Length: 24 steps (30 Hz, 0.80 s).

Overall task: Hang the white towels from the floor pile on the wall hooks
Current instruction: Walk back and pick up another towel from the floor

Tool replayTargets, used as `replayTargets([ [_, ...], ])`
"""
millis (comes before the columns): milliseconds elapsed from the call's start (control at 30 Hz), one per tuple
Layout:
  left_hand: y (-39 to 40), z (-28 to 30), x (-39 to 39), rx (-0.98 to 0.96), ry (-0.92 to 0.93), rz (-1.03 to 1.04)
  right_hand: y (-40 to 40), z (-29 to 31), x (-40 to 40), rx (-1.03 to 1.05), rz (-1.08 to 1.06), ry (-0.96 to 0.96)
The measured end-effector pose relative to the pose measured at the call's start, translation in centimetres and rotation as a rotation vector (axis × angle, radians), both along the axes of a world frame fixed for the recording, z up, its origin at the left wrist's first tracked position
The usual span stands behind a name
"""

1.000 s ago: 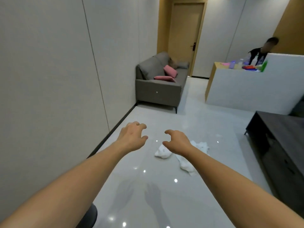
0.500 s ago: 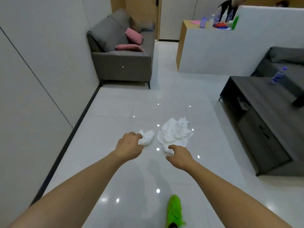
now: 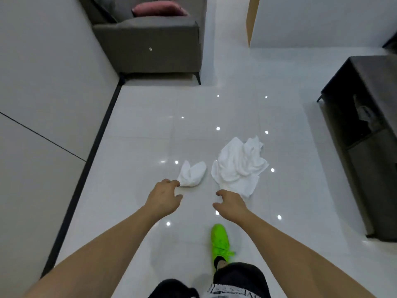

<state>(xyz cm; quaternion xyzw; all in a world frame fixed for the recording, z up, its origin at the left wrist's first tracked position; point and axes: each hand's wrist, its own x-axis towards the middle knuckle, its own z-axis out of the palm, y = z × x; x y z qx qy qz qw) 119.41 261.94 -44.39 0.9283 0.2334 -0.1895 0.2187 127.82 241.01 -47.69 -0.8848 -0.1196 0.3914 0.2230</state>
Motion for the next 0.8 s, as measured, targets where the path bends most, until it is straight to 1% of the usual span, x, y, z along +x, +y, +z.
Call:
replayTargets([
  [233, 3.7, -5.3, 6.2, -0.122, 0.074, 0.176, 4.2, -5.7, 6.1, -0.059, -0.003, 0.149],
  [367, 7.2, -10.9, 9.0, -0.18, 0.14, 0.227, 7.9, -10.8, 8.6, -0.089, -0.027, 0.206],
  [500, 11.6, -20.6, 12.3, -0.247, 0.182, 0.241, 12.8, -19.7, 10.9, -0.118, -0.079, 0.232],
  [600, 14.8, -29.4, 14.5, -0.306, 0.24, 0.269, 16.5, -28.1, 11.6, -0.154, -0.14, 0.267],
  [667, 17.0, -35.2, 15.7, -0.33, 0.278, 0.291, 18.8, -34.0, 11.9, -0.188, -0.142, 0.304],
  [800, 21.4, -45.3, 16.6, -0.332, 0.319, 0.299, 22.8, -44.6, 12.8, -0.22, -0.162, 0.34],
])
